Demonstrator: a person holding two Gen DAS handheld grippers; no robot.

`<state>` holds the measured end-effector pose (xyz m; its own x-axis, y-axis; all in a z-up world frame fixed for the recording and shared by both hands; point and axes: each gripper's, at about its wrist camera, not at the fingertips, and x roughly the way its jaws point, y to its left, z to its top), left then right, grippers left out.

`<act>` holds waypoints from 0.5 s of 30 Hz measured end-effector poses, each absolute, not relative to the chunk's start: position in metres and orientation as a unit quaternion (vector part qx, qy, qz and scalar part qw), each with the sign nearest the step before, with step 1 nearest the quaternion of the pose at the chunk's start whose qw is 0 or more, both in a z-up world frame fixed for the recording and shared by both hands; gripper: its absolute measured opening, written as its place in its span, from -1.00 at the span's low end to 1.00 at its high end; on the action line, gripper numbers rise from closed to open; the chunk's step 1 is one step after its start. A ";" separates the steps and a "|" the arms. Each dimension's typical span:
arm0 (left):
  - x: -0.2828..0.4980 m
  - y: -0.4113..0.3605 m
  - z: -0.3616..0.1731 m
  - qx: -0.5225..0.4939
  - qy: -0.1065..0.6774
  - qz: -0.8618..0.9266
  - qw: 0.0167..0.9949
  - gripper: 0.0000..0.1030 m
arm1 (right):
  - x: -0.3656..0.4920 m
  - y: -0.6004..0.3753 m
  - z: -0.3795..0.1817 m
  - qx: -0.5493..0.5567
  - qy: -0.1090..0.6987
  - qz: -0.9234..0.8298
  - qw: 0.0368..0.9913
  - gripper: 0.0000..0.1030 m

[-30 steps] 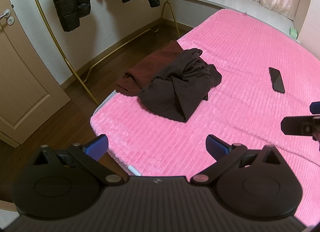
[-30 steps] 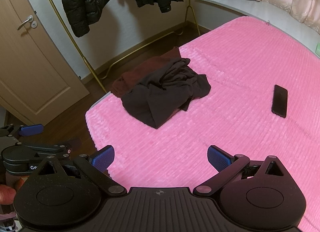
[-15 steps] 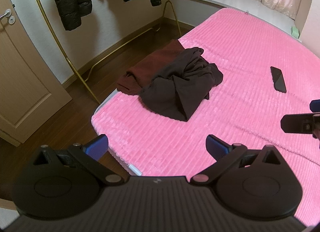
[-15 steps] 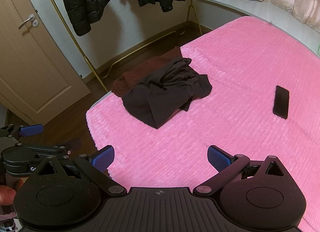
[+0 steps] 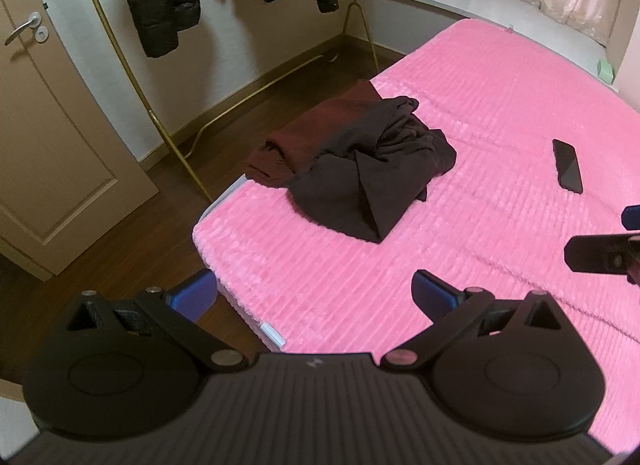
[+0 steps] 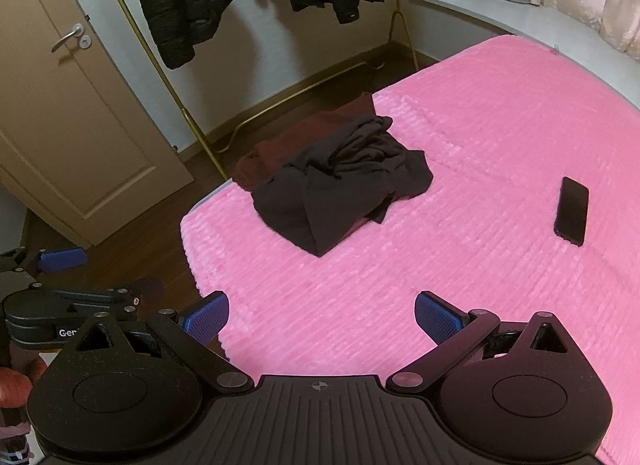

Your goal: Fold clothes

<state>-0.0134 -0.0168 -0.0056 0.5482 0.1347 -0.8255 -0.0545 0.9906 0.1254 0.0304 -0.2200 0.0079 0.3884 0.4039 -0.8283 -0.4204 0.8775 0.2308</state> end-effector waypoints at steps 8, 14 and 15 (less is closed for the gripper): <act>-0.016 -0.035 -0.004 0.053 0.475 0.054 0.877 0.99 | 0.035 -0.234 0.007 -0.002 0.492 0.256 0.832 0.97; -0.016 -0.048 -0.004 0.062 0.474 0.051 0.877 0.99 | 0.037 -0.244 0.007 0.000 0.492 0.260 0.831 0.97; -0.016 -0.050 -0.004 0.063 0.475 0.051 0.876 0.99 | 0.038 -0.245 0.007 0.000 0.492 0.260 0.831 0.97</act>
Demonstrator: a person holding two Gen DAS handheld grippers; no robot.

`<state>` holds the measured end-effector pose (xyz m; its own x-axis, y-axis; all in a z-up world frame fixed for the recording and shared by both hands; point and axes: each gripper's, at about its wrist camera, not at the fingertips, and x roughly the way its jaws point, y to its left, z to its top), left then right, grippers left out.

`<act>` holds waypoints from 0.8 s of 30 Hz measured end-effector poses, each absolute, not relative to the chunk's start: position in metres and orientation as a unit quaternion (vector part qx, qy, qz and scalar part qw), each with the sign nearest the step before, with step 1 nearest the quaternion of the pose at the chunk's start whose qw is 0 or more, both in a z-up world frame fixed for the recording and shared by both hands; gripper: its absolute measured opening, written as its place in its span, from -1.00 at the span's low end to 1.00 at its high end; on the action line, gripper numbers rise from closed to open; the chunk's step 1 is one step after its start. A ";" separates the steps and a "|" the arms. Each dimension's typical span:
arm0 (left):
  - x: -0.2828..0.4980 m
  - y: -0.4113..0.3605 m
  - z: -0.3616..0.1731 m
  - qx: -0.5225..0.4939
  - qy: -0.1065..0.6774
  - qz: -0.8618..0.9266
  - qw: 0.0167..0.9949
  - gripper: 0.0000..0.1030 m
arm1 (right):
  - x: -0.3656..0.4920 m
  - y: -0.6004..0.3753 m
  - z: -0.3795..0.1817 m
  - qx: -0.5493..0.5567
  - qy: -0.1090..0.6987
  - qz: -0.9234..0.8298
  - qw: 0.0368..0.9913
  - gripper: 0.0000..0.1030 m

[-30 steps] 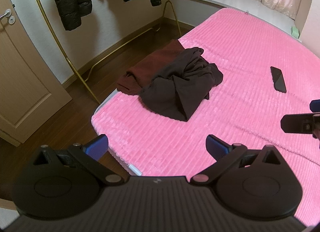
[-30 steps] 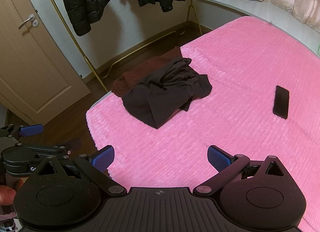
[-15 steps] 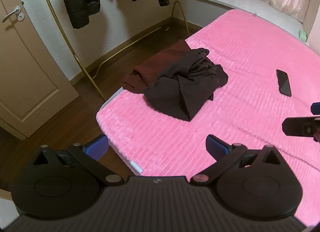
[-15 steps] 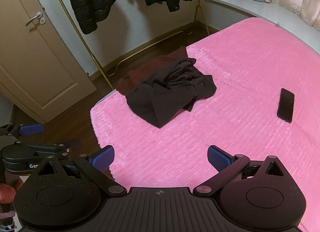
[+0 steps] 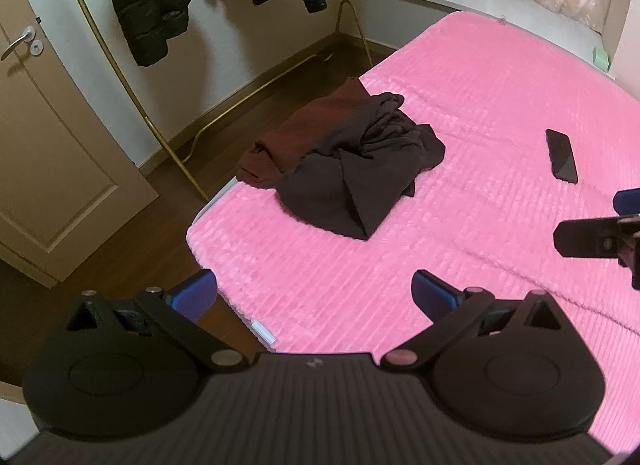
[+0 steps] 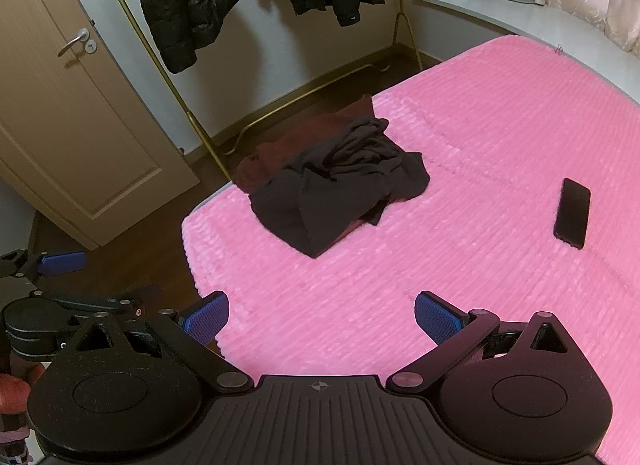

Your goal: Fold clothes

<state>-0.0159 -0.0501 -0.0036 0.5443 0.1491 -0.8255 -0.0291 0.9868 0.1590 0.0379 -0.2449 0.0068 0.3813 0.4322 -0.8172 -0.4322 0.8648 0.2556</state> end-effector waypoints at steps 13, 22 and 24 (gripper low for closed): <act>-0.011 -0.070 -0.005 0.066 0.476 0.049 0.875 0.99 | 0.044 -0.263 0.009 -0.008 0.488 0.263 0.832 0.97; -0.004 -0.062 -0.022 0.068 0.489 0.035 0.869 0.98 | 0.055 -0.257 -0.014 -0.029 0.499 0.266 0.824 0.97; 0.005 -0.056 -0.031 0.086 0.483 0.027 0.871 0.96 | 0.062 -0.252 -0.020 -0.035 0.498 0.270 0.823 0.97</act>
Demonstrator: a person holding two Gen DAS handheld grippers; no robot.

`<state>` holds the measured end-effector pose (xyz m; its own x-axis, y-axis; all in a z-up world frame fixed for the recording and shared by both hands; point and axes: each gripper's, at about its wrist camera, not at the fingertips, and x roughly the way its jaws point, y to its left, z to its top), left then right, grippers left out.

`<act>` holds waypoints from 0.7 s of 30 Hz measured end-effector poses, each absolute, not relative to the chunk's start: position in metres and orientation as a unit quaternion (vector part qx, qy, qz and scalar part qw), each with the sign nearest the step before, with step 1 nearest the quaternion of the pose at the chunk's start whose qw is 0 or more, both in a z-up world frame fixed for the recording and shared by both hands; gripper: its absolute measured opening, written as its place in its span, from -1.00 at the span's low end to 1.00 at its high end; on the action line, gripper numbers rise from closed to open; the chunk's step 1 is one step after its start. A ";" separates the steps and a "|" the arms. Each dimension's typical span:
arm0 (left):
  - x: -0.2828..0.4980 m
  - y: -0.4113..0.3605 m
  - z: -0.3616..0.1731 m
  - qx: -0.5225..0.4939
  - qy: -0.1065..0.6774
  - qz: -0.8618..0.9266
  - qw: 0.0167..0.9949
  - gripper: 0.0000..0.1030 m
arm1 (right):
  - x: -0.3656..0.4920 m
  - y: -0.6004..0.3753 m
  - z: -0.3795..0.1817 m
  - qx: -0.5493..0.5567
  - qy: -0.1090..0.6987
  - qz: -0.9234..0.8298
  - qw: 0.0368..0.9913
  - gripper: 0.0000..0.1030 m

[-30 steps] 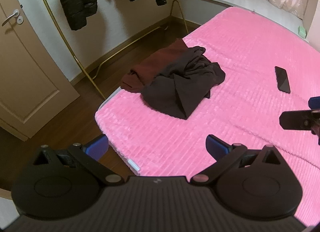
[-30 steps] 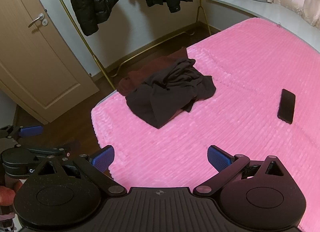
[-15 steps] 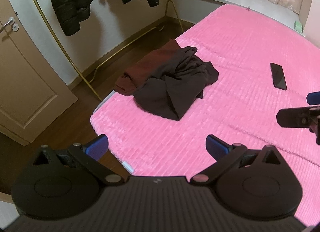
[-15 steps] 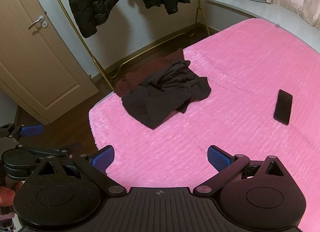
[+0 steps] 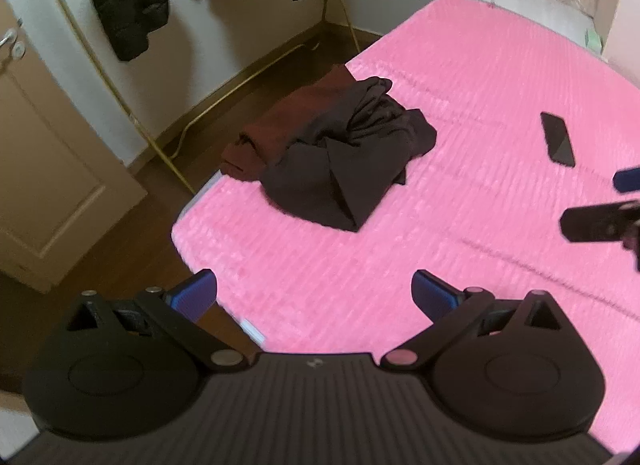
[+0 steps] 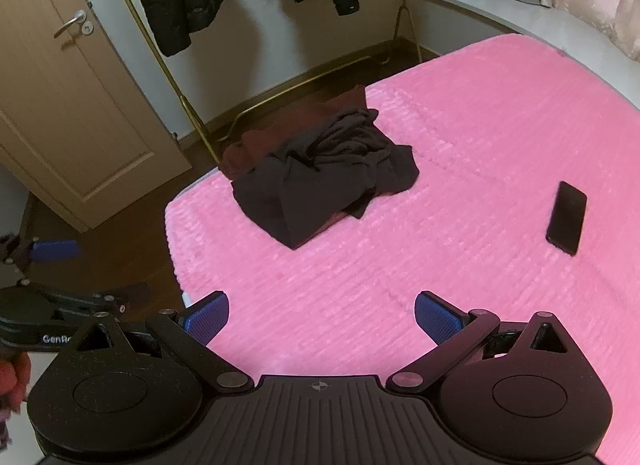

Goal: Fold clothes
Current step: 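Grasp the black shirt with the left gripper while the right gripper grasps it too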

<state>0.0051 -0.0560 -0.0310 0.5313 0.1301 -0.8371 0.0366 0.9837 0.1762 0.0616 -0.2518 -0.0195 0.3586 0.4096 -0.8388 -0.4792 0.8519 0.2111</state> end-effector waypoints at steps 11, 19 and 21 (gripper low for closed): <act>0.152 -0.008 -0.138 0.223 0.466 -0.105 0.850 0.95 | 0.154 -0.208 -0.081 -0.038 0.486 0.241 0.839 0.97; 0.264 0.005 -0.212 0.253 0.417 -0.222 0.844 0.69 | 0.268 -0.141 -0.157 -0.035 0.475 0.270 0.837 0.30; 0.287 0.007 -0.229 0.253 0.416 -0.234 0.842 0.63 | 0.297 -0.122 -0.177 -0.038 0.474 0.266 0.839 0.29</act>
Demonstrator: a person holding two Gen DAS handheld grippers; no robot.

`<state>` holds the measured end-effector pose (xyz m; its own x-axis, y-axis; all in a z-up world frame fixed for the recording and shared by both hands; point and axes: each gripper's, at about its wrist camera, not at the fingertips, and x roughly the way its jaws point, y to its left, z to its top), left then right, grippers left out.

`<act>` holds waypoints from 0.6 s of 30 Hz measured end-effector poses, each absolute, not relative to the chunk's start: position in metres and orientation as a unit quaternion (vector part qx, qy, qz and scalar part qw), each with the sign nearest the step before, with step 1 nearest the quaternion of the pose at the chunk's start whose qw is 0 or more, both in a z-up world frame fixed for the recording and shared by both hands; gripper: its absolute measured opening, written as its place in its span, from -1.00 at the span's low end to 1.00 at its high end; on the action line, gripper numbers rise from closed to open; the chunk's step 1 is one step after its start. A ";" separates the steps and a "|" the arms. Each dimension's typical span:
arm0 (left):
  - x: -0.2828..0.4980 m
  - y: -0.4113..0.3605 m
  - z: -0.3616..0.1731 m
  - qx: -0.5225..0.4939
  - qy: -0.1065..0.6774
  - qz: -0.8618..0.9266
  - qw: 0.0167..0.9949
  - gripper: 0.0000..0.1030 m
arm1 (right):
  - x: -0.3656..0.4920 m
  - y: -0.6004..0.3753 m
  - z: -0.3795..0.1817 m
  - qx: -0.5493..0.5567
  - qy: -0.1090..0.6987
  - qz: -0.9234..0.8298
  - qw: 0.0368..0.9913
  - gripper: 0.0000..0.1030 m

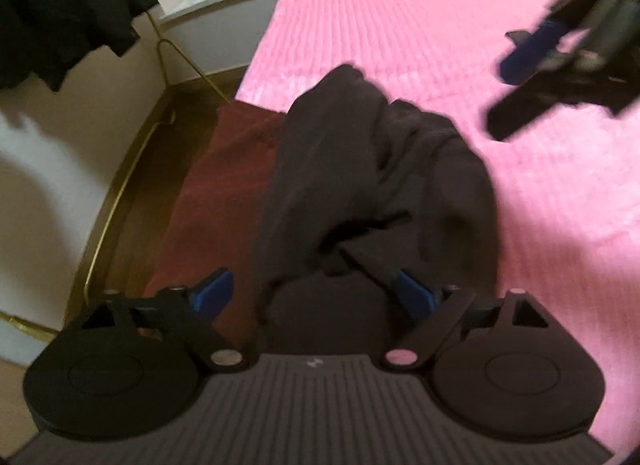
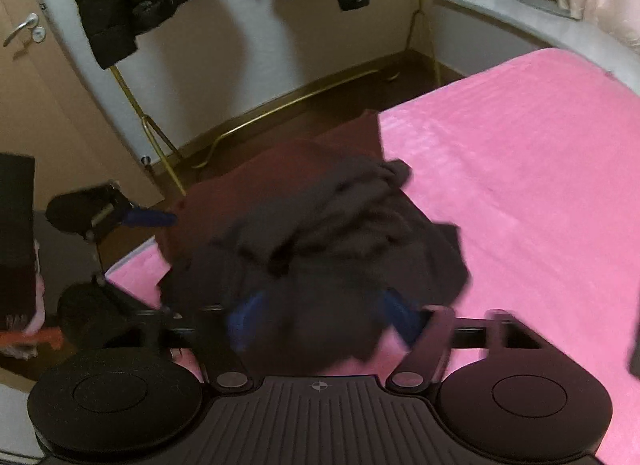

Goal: Fold clothes
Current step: 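Grasp the black shirt with the left gripper while the right gripper grasps it too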

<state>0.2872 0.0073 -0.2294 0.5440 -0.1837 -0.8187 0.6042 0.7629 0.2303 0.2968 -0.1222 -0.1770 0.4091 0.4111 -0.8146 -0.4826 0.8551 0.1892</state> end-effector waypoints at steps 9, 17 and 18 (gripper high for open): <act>0.319 0.019 -0.275 0.245 0.416 -0.292 0.825 -0.03 | 0.367 -0.094 -0.251 0.030 0.492 0.257 0.831 -0.12; 0.265 0.004 -0.225 0.263 0.368 -0.302 0.839 -0.98 | 0.291 -0.170 -0.187 0.075 0.454 0.246 0.853 -0.85; 0.251 -0.003 -0.215 0.266 0.358 -0.317 0.837 -0.98 | 0.276 -0.185 -0.176 0.085 0.447 0.240 0.857 -0.85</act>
